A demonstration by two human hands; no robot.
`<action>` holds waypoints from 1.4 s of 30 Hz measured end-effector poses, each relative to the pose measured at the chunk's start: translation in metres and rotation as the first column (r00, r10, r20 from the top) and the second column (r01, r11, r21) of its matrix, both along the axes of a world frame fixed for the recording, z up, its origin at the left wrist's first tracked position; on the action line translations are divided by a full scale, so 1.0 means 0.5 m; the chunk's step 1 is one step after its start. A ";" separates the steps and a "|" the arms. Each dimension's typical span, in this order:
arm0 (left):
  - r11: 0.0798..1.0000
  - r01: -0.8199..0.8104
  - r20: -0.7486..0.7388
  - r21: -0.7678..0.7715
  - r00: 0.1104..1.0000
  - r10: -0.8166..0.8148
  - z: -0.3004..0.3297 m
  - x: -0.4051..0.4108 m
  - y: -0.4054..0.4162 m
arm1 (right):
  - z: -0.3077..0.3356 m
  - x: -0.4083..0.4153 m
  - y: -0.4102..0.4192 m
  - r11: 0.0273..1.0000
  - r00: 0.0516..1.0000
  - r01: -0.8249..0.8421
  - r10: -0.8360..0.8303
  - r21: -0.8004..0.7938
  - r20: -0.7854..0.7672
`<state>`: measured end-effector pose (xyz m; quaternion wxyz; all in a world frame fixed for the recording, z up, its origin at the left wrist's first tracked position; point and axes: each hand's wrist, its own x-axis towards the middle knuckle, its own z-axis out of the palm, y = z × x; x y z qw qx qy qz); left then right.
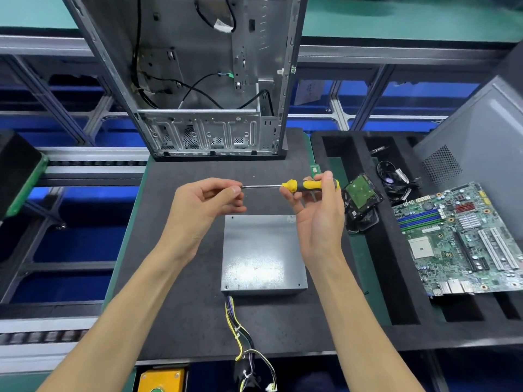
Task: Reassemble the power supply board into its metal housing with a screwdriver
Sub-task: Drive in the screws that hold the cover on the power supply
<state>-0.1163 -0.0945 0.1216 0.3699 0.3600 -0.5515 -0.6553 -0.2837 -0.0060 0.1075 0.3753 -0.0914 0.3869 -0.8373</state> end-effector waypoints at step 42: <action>0.970 -0.056 0.271 0.235 0.962 -0.010 -0.210 0.041 0.035 | 0.007 0.030 -0.077 0.942 0.456 -0.134 0.335 0.309 -0.825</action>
